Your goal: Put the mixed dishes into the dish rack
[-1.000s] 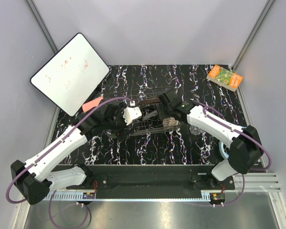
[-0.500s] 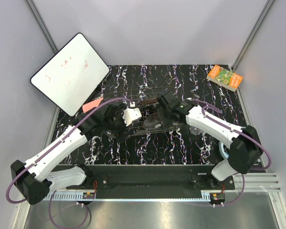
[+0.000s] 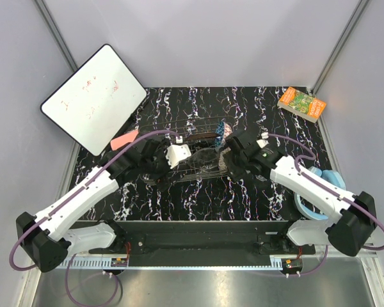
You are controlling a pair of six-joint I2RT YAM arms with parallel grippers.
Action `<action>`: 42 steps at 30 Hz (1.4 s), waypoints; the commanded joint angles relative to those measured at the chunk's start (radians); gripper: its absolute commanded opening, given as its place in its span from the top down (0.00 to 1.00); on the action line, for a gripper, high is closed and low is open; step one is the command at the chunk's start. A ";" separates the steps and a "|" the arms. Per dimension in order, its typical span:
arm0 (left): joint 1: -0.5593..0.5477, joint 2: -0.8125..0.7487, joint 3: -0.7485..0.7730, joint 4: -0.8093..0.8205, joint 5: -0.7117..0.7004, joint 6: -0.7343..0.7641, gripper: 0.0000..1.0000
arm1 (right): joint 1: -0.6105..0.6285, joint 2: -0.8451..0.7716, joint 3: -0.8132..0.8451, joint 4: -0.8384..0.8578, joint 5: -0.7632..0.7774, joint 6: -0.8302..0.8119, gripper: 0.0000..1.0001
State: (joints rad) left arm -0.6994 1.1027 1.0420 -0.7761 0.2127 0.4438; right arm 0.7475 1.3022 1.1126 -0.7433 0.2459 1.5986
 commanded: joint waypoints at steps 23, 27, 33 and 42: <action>0.423 0.201 0.179 0.172 -0.482 -0.209 0.01 | 0.288 -0.213 0.089 -0.021 0.668 -0.689 0.14; 0.434 0.265 0.196 0.280 -0.565 -0.244 0.01 | 0.296 -0.238 0.043 -0.004 0.665 -0.674 0.16; 0.492 0.411 0.296 0.333 -0.624 -0.358 0.01 | 0.299 -0.218 0.035 -0.010 0.655 -0.668 0.16; 0.552 0.600 0.441 0.321 -0.562 -0.441 0.01 | 0.297 -0.162 0.023 -0.008 0.648 -0.657 0.16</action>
State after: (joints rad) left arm -0.1509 1.6547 1.4113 -0.4953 -0.3607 0.0700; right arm 1.0355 1.1145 1.1362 -0.7750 0.8528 0.9241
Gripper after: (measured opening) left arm 0.988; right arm 0.845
